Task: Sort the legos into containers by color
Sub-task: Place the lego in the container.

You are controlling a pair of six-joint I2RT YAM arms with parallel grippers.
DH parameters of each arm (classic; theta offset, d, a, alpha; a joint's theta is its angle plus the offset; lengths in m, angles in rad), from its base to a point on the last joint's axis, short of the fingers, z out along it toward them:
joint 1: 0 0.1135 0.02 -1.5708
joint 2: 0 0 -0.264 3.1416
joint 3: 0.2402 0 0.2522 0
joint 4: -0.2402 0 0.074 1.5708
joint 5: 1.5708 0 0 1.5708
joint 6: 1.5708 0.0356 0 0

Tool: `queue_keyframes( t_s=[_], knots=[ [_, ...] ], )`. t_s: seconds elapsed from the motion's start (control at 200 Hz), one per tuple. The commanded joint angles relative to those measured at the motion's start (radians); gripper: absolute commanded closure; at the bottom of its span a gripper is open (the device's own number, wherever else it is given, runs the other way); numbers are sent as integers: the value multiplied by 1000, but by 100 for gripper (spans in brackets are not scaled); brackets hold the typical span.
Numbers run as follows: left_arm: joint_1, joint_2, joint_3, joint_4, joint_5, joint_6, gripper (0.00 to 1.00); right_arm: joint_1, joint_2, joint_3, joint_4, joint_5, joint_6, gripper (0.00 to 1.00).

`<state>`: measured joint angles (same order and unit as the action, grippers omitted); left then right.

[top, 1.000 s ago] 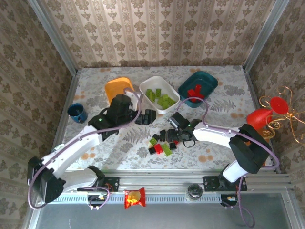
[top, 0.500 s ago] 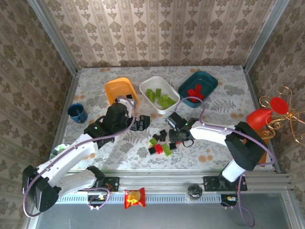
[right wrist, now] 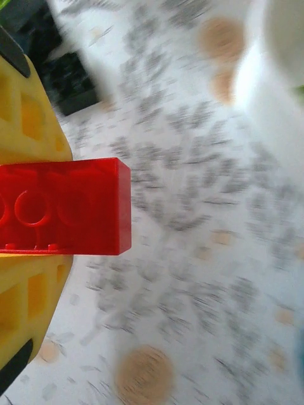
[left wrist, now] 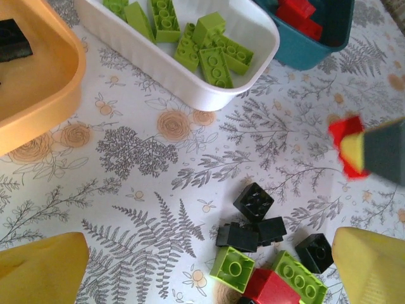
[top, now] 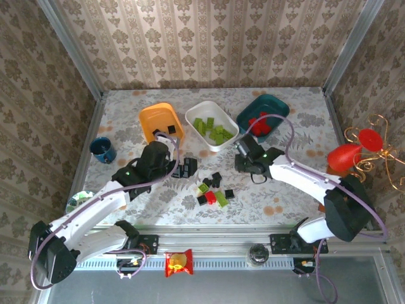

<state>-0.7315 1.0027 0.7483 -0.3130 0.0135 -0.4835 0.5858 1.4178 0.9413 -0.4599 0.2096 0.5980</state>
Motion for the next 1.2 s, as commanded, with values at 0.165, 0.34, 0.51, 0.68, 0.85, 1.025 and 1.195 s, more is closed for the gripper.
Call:
queue_keyframes(
  t_s=[0.165, 0.34, 0.51, 0.68, 0.85, 1.025, 1.195],
  knots=[
    [7, -26, -43, 3, -3, -57, 0, -148, 66, 200, 66, 121, -12, 71],
    [7, -33, -72, 10, 13, -75, 0, -233, 241, 374, 79, 127, -1, 71],
    [8, -50, -101, 15, 32, -92, 0, -298, 388, 515, 18, 146, 19, 71],
    [8, -64, -119, 11, 45, -99, 0, -364, 461, 594, -11, 130, 21, 69],
    [6, -58, -118, -5, 65, -83, 0, -398, 533, 671, -71, 114, 7, 56],
    [6, -33, -115, -26, 86, -74, 0, -408, 531, 685, -72, 87, -4, 27],
    [2, 17, -102, -28, 128, -54, 0, -388, 441, 608, -24, 66, 0, 24]
  ],
)
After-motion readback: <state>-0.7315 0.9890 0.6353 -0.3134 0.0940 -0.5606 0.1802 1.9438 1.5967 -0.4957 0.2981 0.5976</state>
